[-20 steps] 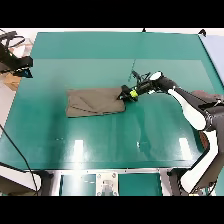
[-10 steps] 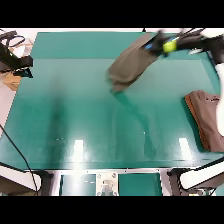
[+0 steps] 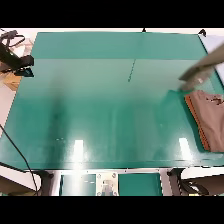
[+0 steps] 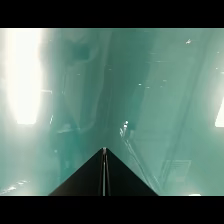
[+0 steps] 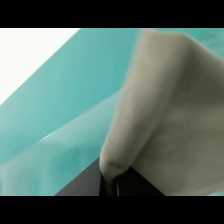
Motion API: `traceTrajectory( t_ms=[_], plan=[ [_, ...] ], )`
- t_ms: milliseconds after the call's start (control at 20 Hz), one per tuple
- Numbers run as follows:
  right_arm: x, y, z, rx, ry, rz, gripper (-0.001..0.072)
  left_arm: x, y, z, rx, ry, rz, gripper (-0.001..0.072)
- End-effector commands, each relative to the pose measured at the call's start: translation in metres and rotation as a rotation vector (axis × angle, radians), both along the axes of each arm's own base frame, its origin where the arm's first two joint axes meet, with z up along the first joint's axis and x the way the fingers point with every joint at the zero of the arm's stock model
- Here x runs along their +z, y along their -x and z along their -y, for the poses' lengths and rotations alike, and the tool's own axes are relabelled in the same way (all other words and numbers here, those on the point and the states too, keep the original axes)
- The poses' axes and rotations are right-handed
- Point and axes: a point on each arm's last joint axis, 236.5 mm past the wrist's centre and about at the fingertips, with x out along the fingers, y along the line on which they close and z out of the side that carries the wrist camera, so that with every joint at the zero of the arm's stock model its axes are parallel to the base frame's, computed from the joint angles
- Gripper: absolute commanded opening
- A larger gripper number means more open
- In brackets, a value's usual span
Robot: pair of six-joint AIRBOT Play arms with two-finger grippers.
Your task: Fold the shirts.
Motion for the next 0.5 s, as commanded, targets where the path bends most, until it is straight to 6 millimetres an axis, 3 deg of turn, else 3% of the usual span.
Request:
traceTrajectory(
  t_ms=[0, 100, 350, 450],
  plan=[
    [-0.039, 0.061, 0.072, -0.163, -0.006, -0.17, 0.0016, 0.003, -0.002, 0.01, -0.006, 0.039, 0.009, 0.0024],
    [-0.057, 0.088, 0.082, -0.201, -0.004, -0.281, 0.0015, 0.003, -0.002, 0.015, -0.018, 0.038, 0.008, 0.0024],
    [-0.059, 0.148, 0.089, -0.334, 0.075, -0.5, 0.0015, 0.002, -0.003, 0.039, -0.075, 0.037, 0.008, 0.0024],
    [-0.07, 0.187, 0.092, -0.382, 0.093, -0.661, 0.0015, 0.002, -0.001, 0.05, -0.106, 0.037, 0.005, 0.0024]
  ],
)
